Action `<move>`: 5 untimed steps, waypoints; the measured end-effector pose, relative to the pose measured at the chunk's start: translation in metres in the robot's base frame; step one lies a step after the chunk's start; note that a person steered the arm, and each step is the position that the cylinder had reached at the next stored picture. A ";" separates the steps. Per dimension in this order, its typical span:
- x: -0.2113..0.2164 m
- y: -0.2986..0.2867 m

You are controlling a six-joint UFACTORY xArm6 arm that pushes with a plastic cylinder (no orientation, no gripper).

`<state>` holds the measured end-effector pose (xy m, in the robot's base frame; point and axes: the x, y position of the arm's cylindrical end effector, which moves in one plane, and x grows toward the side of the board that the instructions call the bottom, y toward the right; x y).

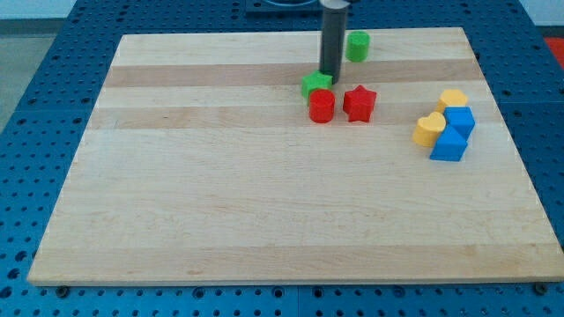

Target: Place the green star to the bottom center of the board

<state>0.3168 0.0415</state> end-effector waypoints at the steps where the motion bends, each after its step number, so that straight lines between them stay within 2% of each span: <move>1: 0.016 -0.024; 3: 0.056 -0.053; 5: 0.072 -0.049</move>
<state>0.3887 -0.0080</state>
